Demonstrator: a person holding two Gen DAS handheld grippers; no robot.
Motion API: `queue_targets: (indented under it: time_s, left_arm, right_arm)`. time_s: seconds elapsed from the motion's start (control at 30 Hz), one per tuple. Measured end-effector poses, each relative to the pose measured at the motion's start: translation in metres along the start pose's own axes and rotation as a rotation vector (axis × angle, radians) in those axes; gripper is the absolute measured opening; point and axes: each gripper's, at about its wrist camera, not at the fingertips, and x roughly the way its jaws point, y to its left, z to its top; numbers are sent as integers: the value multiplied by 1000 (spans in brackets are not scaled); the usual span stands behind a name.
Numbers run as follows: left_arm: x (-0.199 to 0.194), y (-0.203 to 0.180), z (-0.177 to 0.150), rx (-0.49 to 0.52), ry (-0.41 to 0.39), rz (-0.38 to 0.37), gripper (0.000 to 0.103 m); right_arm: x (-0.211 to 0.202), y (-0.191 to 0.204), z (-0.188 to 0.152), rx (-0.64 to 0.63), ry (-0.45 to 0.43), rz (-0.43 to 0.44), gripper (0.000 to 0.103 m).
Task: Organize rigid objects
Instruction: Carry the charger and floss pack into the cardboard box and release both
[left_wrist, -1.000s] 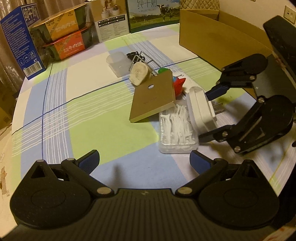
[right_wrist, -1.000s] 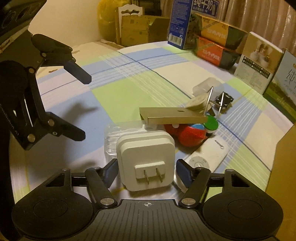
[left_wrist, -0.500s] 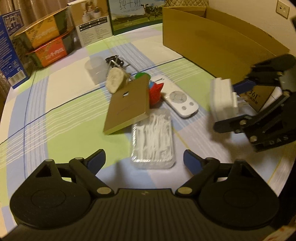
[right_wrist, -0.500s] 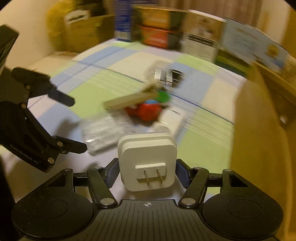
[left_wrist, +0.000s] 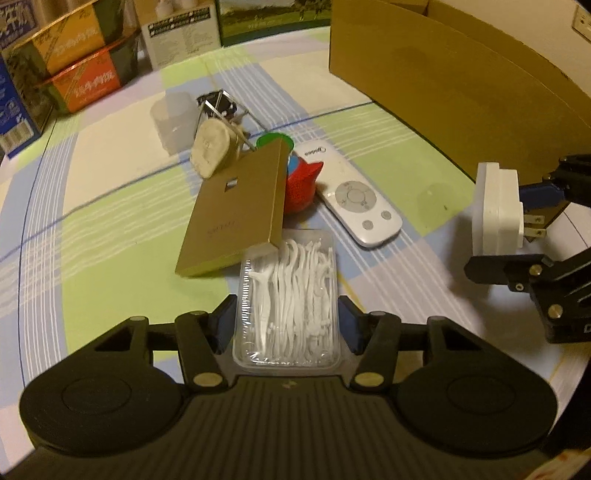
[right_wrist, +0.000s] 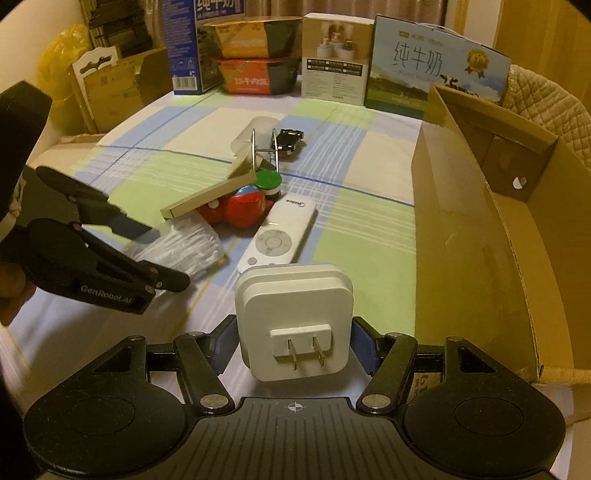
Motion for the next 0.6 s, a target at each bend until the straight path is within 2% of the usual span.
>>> queue_targets:
  time_s: [0.13,0.3,0.47,0.6]
  left_arm:
    - [-13,-5,-7,-28,26,-9,51]
    - [-47,-11,-7,-64,-1,-20,51]
    - [-85,-31,17,-33,-64,-19,51]
    - [-108,-57,53,7,-133,-52,51]
  right_arm:
    - [-9,3,1,6,-15,2,61]
    - [-39,3,8,25,-83,-7,61]
    - [-86,-15,27,83,-188,-9,61]
    - [-122,-51,46,107,-249,-77,61]
